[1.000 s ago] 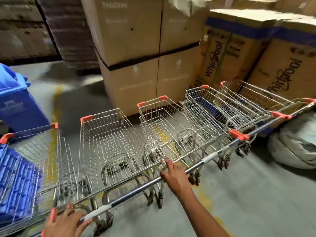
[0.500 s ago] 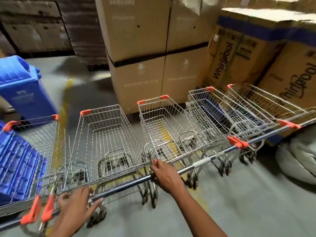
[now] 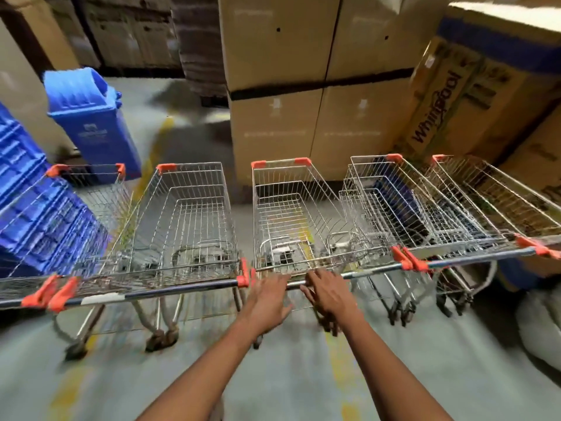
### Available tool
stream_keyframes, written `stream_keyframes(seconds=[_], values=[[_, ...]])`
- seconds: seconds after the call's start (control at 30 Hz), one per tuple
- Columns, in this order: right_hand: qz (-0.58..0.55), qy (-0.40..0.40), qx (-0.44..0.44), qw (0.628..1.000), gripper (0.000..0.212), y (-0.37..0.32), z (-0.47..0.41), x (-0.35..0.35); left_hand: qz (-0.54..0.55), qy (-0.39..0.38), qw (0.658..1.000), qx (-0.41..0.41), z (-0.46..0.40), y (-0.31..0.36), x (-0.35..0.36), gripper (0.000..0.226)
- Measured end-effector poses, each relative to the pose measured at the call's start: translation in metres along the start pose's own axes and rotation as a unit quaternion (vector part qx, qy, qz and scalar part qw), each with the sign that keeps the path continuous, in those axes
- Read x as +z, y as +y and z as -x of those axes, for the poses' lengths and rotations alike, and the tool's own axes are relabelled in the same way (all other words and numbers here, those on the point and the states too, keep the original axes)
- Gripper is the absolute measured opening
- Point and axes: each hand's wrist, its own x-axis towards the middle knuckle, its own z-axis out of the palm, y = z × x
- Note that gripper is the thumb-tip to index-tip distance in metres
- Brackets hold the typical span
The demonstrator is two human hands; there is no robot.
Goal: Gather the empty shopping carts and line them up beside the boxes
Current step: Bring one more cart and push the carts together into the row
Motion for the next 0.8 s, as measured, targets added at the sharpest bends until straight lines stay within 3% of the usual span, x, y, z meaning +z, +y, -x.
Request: stream_keyframes(seconds=[0.13,0.27,0.43,0.6,0.8], values=[[0.034,0.018,0.042,0.998,0.04,0.056,0.015,-0.004,-0.049,-0.02,0.997,-0.064,-0.025,0.033,0.026,0.068],[0.055,-0.015,0.1,0.993,0.041,0.106,0.029,0.002,-0.014,-0.011,0.994,-0.105,-0.04,0.039,0.038,0.06],[0.034,-0.073,0.042,0.996,0.031,0.127,0.027,-0.008,0.042,-0.015,0.989,-0.138,-0.043,0.04,0.032,0.045],[-0.032,-0.103,0.036,0.994,0.053,0.125,0.021,-0.013,0.059,-0.012,0.989,-0.137,-0.044,0.032,0.031,0.033],[-0.052,-0.104,0.026,0.993,0.06,0.128,0.005,-0.011,0.071,-0.01,0.987,-0.142,-0.053,0.025,0.031,0.034]])
